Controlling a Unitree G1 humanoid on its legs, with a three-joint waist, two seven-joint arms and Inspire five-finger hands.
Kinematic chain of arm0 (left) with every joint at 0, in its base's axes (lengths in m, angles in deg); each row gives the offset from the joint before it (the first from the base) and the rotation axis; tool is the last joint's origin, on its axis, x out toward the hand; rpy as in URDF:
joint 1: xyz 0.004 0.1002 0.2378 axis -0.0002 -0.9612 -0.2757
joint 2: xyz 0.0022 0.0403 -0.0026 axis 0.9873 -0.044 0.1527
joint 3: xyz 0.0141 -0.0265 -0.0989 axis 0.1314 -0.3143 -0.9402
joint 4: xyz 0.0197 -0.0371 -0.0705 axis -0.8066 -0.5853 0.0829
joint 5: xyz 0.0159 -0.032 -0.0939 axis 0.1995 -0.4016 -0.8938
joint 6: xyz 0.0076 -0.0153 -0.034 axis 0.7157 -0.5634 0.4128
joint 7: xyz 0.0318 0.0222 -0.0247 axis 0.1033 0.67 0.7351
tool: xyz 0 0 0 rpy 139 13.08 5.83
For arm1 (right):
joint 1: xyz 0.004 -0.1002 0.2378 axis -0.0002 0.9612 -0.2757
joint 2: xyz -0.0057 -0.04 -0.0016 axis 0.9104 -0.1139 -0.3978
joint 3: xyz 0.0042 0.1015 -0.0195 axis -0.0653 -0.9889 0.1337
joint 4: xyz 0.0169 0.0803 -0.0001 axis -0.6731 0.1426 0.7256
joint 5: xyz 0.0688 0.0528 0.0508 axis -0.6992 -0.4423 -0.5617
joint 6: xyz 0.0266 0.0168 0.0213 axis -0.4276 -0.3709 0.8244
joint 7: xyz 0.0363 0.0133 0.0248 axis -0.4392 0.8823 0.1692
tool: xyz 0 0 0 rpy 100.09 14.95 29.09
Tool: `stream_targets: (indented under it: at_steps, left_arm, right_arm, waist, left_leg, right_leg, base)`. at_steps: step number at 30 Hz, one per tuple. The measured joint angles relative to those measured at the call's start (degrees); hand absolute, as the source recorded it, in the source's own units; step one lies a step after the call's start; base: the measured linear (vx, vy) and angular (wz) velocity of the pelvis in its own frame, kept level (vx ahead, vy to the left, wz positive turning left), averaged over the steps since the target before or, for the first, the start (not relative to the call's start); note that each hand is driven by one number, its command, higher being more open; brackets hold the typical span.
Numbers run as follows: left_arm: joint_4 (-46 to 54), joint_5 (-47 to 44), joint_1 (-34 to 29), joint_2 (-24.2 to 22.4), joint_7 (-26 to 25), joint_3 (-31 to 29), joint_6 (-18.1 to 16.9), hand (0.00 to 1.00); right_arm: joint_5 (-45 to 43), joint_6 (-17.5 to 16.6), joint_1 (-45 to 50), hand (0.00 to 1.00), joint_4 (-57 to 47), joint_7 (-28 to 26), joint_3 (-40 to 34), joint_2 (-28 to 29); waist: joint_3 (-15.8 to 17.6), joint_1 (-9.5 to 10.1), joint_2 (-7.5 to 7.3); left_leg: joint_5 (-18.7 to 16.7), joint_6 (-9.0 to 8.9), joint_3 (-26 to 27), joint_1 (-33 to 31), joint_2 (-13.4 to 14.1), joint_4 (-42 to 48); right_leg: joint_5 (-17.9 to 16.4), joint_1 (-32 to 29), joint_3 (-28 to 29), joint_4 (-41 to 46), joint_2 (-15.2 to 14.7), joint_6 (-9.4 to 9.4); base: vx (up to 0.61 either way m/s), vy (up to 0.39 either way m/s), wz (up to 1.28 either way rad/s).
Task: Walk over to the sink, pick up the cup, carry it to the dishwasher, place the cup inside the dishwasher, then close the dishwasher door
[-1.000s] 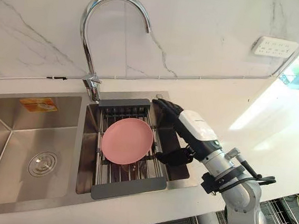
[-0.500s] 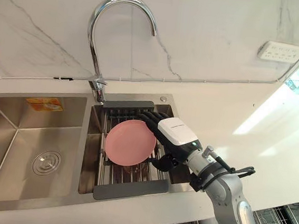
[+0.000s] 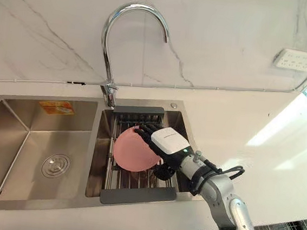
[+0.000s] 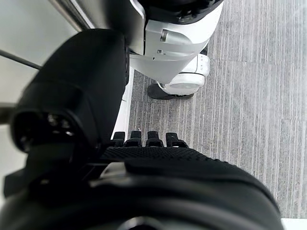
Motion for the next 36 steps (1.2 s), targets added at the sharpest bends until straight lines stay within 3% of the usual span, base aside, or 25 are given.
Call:
stream_targets:
  at_steps: [10,17,25,36]
  left_arm:
    - [0.0,0.0,-0.5,-0.3,-0.2,0.0,0.5,1.0]
    - [0.1,0.0,-0.5,-0.8,-0.7,-0.1,0.5,1.0]
    - [0.3,-0.1,-0.8,-1.2,-1.8,-0.1,0.5,1.0]
    - [0.5,-0.6,-1.2,-1.0,-2.9,0.0,1.2,1.0]
  right_arm:
    - [4.8,-0.8,-1.5,1.0,3.1,2.7,3.2,0.0]
    - [9.0,0.0,-1.5,1.0,6.3,7.6,3.9,0.1]
    - [13.9,3.4,-1.7,1.0,10.2,13.4,3.9,1.9]
    - [17.3,4.0,-1.0,1.0,14.7,22.2,3.9,4.3]
  waist:
    - [0.2,0.48,-0.2]
    - [0.2,0.59,-0.29]
    - [-0.1,0.58,-0.71]
    - [-0.2,0.36,-2.08]
  left_leg:
    - [0.5,-0.59,-0.9,-0.1,-0.3,-0.8]
    - [0.6,-0.53,-1.6,-0.3,-0.8,-1.0]
    - [1.0,-0.91,-2.8,-0.3,-1.2,-1.7]
    - [2.1,-0.66,-3.2,0.0,-1.5,-3.0]
  right_leg:
    - [-0.1,0.1,-1.1,0.0,-0.5,0.18]
    - [-0.3,0.1,-1.7,0.0,-1.0,0.56]
    - [-0.4,0.2,-2.8,0.0,-1.5,0.94]
    - [-0.5,0.3,-3.4,0.0,-1.8,1.08]
  base:
    - [-0.02,0.015,0.06]
    - [0.0,0.032,0.06]
    - [0.0,0.025,0.07]
    - [-0.04,0.013,0.03]
